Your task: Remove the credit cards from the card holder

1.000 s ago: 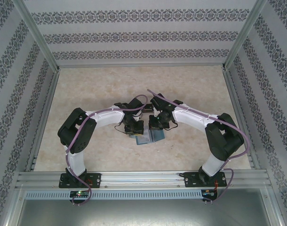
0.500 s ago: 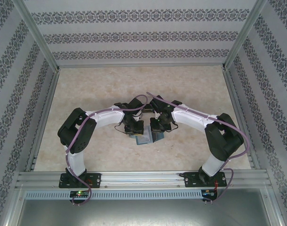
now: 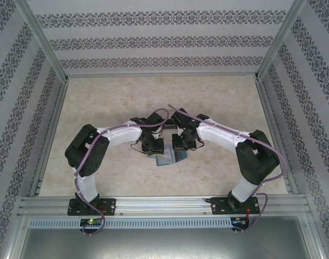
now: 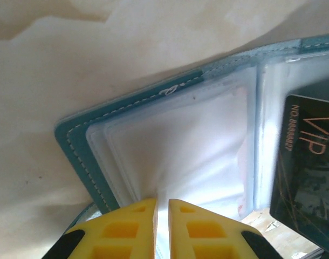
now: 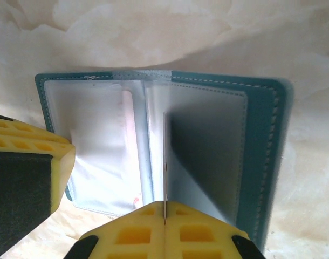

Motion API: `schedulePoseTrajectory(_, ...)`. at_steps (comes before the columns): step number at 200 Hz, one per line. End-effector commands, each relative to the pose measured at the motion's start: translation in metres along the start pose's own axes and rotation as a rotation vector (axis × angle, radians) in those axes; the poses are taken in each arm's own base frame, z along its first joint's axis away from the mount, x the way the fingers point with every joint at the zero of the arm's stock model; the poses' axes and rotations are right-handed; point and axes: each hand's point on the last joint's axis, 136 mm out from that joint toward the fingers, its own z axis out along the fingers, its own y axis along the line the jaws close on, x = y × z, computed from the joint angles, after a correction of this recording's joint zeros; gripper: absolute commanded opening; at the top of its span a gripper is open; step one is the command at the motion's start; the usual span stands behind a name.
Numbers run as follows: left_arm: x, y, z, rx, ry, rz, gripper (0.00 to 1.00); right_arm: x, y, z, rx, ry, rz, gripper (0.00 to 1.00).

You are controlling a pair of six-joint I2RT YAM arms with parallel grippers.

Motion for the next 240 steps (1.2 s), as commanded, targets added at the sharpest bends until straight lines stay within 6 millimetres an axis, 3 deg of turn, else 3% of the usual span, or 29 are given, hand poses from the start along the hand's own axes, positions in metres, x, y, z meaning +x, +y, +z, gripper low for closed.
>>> schedulePoseTrajectory(1,0.003,0.000,-0.015,-0.035,-0.013,0.011,0.14,-0.009,0.007,-0.023,-0.006,-0.052,-0.024,0.04)
schedulePoseTrajectory(94,-0.003,-0.005,-0.035,-0.008,-0.088,0.012,0.15,-0.030,0.015,-0.045,-0.020,-0.099,-0.068,0.02)
schedulePoseTrajectory(138,-0.006,0.003,-0.045,0.027,-0.154,-0.020,0.16,-0.048,0.025,-0.055,-0.042,-0.131,-0.200,0.00)
schedulePoseTrajectory(202,-0.004,0.017,-0.054,0.056,-0.188,-0.068,0.17,-0.066,0.044,-0.070,-0.076,-0.180,-0.687,0.00)
schedulePoseTrajectory(240,-0.002,0.024,-0.054,0.064,-0.193,-0.087,0.17,-0.074,0.038,-0.069,0.012,-0.174,-1.032,0.00)
